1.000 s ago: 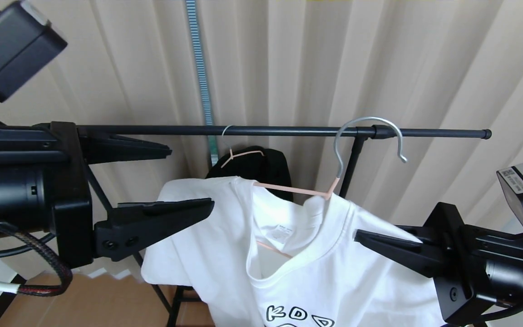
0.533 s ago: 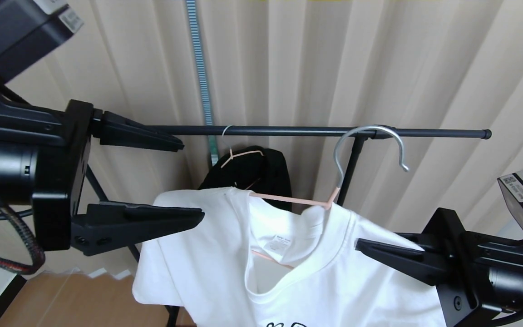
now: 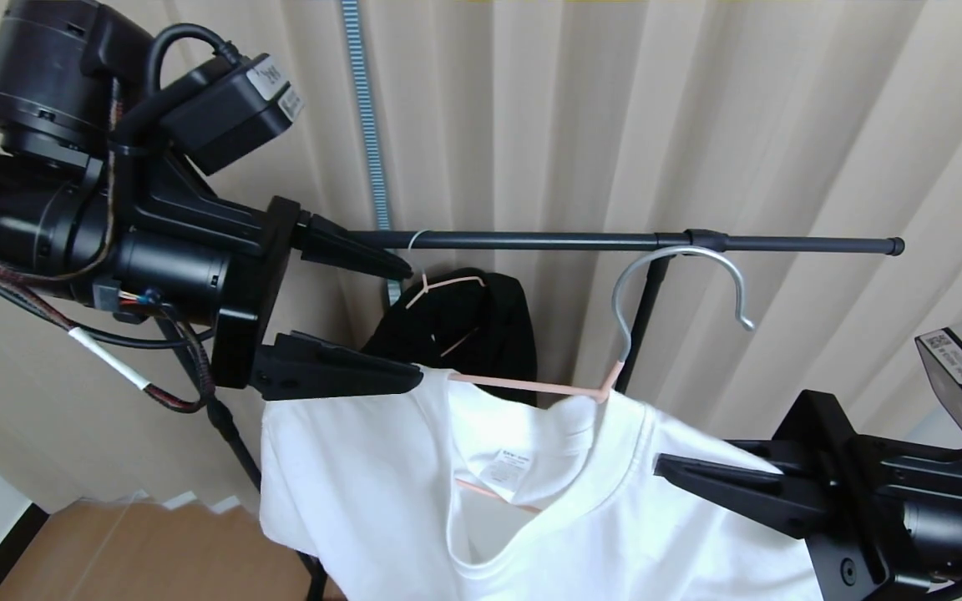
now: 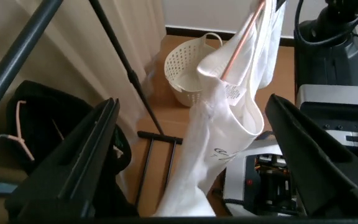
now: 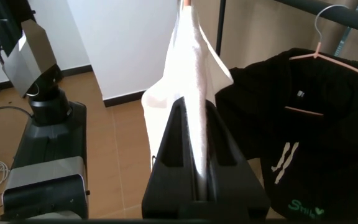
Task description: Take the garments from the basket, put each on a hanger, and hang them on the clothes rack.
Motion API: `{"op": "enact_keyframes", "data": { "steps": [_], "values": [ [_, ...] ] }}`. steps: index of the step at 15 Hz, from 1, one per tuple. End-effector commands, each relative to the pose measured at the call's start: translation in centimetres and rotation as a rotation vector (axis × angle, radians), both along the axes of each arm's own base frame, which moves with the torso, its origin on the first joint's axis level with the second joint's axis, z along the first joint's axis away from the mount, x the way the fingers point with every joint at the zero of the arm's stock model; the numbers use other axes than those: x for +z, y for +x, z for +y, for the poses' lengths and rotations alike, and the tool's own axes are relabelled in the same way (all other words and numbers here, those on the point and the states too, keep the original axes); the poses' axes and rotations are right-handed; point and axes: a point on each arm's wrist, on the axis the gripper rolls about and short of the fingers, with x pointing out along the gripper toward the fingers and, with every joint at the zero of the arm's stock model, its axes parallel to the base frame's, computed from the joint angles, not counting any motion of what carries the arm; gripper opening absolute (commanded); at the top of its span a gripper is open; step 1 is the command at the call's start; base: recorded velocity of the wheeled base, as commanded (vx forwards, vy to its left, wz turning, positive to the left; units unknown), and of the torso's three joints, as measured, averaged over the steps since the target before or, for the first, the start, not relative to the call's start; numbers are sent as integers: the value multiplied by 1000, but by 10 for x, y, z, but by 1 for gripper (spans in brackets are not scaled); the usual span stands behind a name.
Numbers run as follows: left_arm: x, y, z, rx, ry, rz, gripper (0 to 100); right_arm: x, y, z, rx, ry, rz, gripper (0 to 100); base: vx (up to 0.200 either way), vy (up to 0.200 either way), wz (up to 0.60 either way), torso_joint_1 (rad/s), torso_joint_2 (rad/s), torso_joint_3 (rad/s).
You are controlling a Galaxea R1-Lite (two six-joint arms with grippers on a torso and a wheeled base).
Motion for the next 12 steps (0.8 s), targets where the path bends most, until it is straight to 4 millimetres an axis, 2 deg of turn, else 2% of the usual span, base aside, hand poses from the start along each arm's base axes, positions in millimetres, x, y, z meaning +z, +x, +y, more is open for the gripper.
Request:
{"op": "enact_keyframes", "data": {
  "steps": [1,12],
  "values": [
    [-11,11,-6,-16,12,36,100,0,-1,0,3,0,-1,0,0,0,0,0,0,0],
    [-25,10,-10,-103,99,-33,100,0,0,0,1,-1,-1,0,0,0,0,0,0,0]
  ]
}}
